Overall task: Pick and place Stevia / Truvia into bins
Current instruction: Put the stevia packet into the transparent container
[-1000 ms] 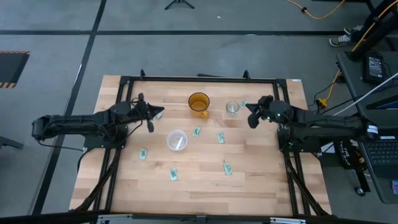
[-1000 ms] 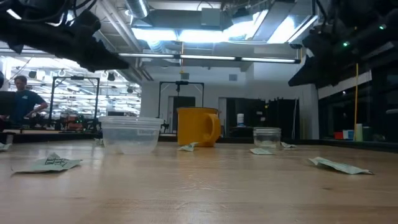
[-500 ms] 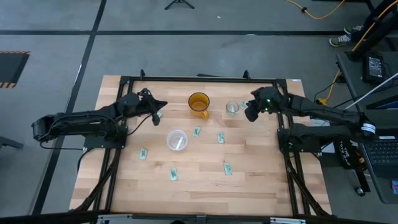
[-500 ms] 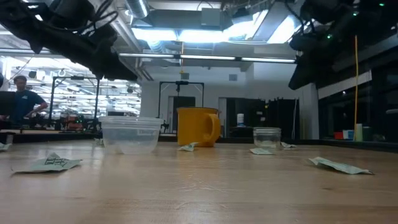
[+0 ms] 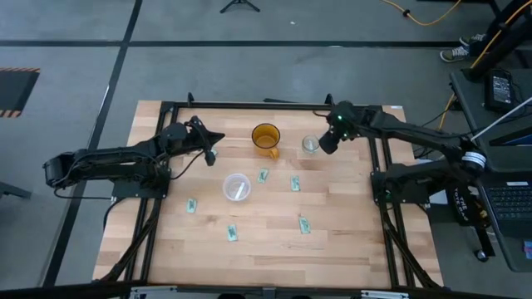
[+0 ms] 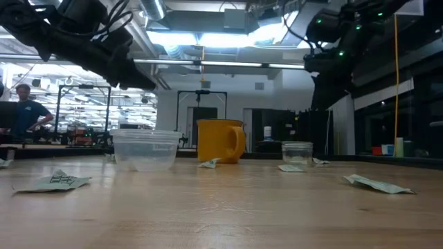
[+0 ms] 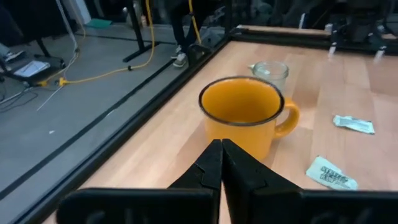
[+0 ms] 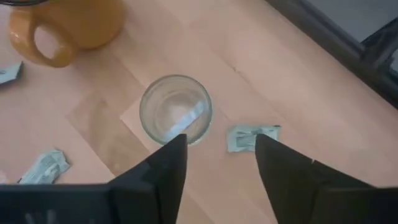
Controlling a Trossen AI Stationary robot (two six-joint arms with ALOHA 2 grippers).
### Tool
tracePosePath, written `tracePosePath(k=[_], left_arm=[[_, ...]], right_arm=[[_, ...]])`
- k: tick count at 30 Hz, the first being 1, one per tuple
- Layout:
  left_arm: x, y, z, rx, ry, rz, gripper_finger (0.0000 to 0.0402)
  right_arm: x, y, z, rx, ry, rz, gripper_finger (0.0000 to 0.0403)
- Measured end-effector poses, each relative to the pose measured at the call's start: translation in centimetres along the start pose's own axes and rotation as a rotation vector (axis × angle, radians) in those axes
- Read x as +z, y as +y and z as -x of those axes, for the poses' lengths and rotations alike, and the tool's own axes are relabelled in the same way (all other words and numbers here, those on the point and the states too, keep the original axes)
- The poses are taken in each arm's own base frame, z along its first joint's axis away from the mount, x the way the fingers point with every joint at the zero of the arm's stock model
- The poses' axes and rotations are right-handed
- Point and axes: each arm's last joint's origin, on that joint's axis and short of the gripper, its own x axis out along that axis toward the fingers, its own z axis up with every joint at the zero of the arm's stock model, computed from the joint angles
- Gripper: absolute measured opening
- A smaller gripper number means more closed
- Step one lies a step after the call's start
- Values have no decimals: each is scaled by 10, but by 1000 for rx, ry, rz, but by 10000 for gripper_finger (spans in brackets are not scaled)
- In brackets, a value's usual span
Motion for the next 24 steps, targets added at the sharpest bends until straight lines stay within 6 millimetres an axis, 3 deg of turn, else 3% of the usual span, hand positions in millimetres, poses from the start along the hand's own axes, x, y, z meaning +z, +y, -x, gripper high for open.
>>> tracePosePath(k=[6,12,24], left_arm=[[0,0,0,0,-2,-2,2],[0,0,0,0,-2,-2,2],[0,0,0,1,-2,-29,2]], right_arm=[[14,-17,-11,-54,54,-68,202],[13,-32,-26,-101,128,-166,202],[11,-32,-60,-70,234,-189,202]])
